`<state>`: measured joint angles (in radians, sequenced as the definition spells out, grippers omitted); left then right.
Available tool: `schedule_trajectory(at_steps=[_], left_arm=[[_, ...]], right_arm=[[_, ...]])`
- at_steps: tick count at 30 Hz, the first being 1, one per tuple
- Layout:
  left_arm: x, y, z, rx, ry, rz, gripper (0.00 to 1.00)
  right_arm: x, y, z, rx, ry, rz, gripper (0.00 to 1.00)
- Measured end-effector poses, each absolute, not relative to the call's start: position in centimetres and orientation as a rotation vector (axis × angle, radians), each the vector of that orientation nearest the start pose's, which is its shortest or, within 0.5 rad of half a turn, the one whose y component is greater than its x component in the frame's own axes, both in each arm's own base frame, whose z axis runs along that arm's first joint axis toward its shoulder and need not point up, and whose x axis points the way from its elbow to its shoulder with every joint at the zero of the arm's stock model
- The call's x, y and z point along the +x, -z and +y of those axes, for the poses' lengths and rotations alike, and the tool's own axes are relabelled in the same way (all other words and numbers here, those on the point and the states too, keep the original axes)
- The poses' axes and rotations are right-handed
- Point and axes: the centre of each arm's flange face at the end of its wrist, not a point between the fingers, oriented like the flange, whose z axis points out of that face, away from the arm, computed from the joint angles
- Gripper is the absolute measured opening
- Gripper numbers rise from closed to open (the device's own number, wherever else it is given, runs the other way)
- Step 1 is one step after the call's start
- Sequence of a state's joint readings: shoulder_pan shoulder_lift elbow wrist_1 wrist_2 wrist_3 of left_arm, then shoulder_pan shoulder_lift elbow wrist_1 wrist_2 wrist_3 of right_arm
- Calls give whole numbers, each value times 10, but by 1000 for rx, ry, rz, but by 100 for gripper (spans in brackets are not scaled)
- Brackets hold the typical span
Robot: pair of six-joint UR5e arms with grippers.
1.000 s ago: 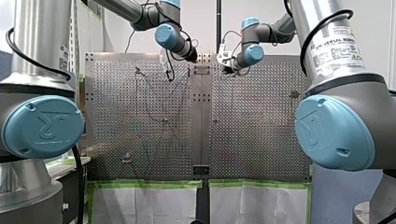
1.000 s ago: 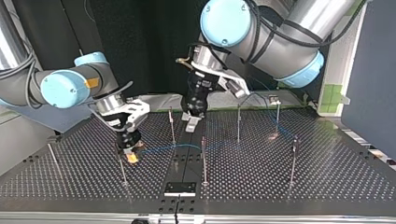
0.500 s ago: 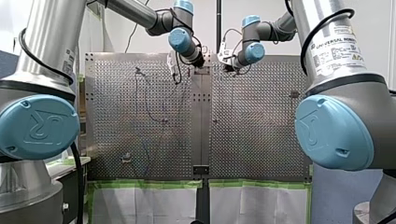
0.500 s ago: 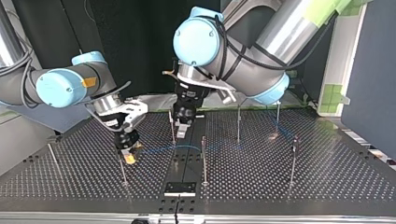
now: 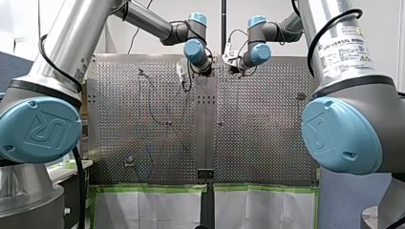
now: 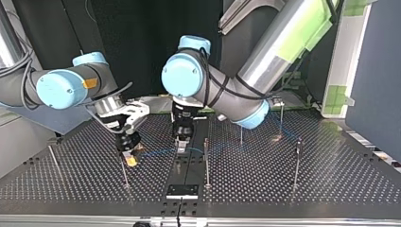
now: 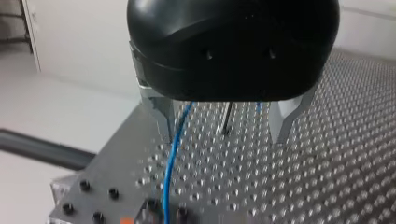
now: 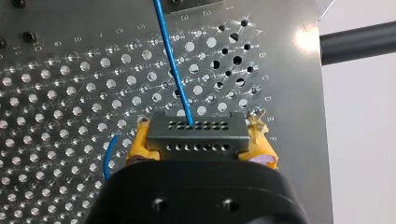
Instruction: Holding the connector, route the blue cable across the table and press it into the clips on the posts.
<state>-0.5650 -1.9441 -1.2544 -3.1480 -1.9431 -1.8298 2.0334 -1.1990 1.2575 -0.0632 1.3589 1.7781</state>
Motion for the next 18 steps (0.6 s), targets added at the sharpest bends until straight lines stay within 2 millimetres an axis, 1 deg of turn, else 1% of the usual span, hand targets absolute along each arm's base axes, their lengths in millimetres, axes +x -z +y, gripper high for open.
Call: schedule_trajectory(at_steps=[5, 8, 12, 18], left_arm=[[507, -423, -424, -73, 298, 1621, 100], [516, -421, -424, -88, 283, 1616, 100], [522, -420, -421, -97, 270, 1616, 100], [521, -419, -420, -100, 260, 1621, 100]], right_arm=[[425, -436, -507, -2244, 2491, 1380, 0], [425, -436, -508, -2244, 2491, 1381, 0], [424, -436, -508, -2244, 2491, 1383, 0], [423, -436, -509, -2237, 2490, 1389, 0]])
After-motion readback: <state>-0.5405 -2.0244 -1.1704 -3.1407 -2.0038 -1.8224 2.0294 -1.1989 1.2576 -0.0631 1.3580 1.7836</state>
